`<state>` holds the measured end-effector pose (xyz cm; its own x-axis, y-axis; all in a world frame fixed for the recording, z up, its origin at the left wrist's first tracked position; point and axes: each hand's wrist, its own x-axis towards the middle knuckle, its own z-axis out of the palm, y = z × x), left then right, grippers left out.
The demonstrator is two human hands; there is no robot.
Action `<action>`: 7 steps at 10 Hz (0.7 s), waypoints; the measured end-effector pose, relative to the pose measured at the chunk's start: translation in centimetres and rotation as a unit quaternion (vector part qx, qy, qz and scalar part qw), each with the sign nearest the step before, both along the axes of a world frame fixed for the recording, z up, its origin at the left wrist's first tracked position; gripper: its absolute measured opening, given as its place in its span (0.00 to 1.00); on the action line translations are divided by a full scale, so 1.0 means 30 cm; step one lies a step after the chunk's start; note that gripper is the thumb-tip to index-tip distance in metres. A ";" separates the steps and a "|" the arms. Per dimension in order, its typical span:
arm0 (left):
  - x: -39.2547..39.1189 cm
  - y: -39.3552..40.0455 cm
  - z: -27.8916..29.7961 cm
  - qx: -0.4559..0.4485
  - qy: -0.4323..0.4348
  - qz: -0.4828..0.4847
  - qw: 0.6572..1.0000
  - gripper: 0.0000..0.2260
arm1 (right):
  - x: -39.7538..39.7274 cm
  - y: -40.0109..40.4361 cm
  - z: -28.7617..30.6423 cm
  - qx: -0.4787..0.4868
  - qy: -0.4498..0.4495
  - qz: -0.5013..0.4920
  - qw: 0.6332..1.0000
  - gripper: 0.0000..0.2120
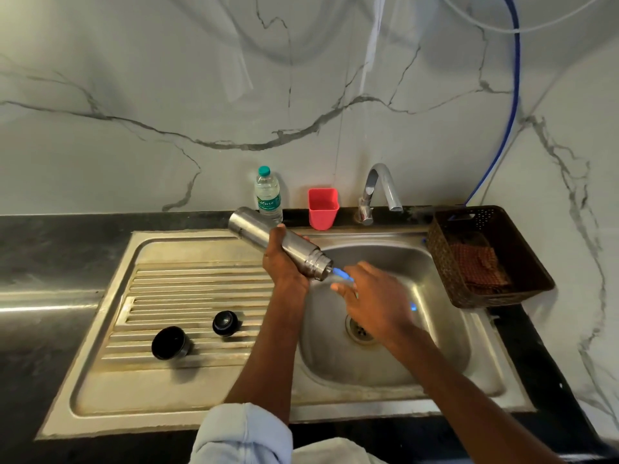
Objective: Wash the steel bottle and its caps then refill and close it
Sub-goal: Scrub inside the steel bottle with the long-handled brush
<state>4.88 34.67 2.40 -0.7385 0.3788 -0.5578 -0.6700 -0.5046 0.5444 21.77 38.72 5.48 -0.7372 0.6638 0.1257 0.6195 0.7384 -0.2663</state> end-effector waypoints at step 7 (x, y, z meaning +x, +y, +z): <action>-0.077 -0.083 -0.037 0.012 0.027 -0.002 1.000 0.24 | 0.016 0.000 -0.072 -0.504 0.090 -0.108 0.852 0.14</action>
